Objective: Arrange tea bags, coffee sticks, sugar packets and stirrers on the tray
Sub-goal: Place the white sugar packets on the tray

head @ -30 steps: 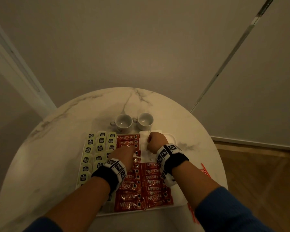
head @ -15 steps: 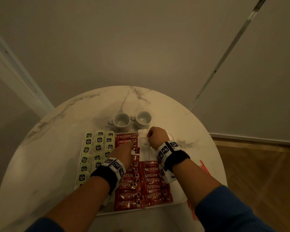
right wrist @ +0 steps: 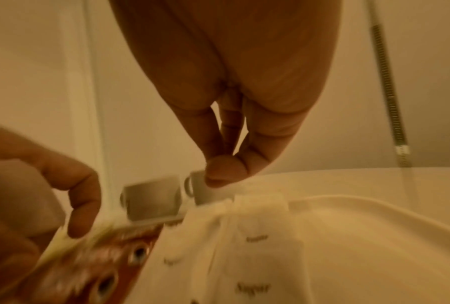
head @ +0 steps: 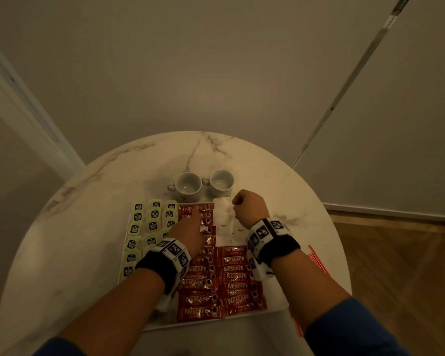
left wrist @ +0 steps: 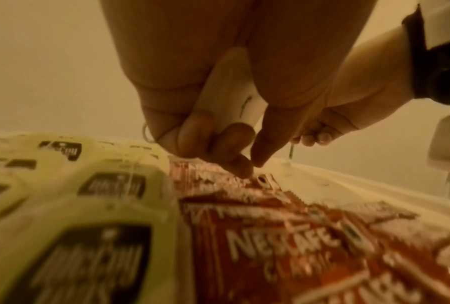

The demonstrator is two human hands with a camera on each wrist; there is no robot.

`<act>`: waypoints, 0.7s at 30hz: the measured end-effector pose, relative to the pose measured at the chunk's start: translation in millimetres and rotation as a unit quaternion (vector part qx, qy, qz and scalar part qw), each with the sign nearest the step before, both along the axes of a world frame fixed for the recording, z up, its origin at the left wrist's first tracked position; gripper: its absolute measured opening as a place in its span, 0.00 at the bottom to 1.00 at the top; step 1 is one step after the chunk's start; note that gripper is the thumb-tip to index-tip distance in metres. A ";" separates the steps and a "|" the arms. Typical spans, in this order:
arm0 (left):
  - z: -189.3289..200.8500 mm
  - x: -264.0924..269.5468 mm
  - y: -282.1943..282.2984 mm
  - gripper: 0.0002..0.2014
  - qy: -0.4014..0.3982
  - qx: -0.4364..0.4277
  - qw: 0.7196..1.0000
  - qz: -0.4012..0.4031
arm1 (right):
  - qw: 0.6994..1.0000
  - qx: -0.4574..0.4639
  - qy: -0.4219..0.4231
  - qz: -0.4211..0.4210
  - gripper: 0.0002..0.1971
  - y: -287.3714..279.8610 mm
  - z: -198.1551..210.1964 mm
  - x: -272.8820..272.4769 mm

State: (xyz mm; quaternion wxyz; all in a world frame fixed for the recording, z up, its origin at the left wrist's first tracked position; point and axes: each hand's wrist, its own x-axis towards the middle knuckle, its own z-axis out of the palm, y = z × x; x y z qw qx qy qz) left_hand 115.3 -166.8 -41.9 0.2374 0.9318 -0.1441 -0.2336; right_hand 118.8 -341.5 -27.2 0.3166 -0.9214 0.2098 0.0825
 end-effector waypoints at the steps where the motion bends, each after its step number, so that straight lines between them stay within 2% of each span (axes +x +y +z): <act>1: 5.3 1.6 0.7 0.13 0.008 -0.012 1.000 0.022 | 0.999 0.033 -0.016 -0.018 0.07 -4.3 0.7 -2.1; 2: 10.9 3.3 1.6 0.14 0.017 -0.028 0.998 0.047 | 0.997 0.068 -0.031 -0.027 0.06 -9.0 1.4 -5.4; 4: 22.0 6.5 1.9 0.08 0.021 -0.061 0.994 0.085 | 0.993 0.108 -0.036 -0.016 0.05 -16.0 5.1 -16.5; 5: 26.8 8.0 2.2 0.06 0.021 -0.076 0.992 0.097 | 0.994 0.107 -0.027 -0.003 0.04 -19.7 4.8 -22.5; 7: 34.4 10.8 2.5 0.07 0.050 -0.133 0.981 0.132 | 0.997 0.065 0.009 0.029 0.03 -26.4 -0.5 -34.6; 9: 38.3 12.6 1.8 0.07 0.111 -0.212 0.956 0.169 | 0.998 0.033 0.039 0.047 0.01 -28.9 -3.4 -45.8; 10: 40.2 13.2 0.9 0.07 0.146 -0.243 0.942 0.181 | 0.996 0.062 0.038 0.043 0.03 -28.2 -3.6 -50.0; 12: 43.8 12.7 -0.2 0.08 0.232 -0.308 0.898 0.210 | 0.980 0.196 0.010 0.022 0.05 -21.8 3.8 -57.2; 14: 46.6 9.1 -2.0 0.11 0.296 -0.361 0.854 0.228 | 0.950 0.313 -0.016 -0.001 0.06 -11.7 13.7 -61.9; 16: 46.8 4.2 -6.7 0.09 0.306 -0.388 0.841 0.221 | 0.942 0.333 -0.039 -0.003 0.07 -5.4 16.9 -63.2; 18: 46.2 -0.6 -11.2 0.07 0.305 -0.409 0.831 0.223 | 0.947 0.316 -0.050 0.003 0.06 -2.7 16.7 -62.6; 21: 39.0 -3.1 -13.9 0.10 0.294 -0.437 0.814 0.246 | 0.948 0.310 -0.075 -0.014 0.06 -2.9 16.2 -63.0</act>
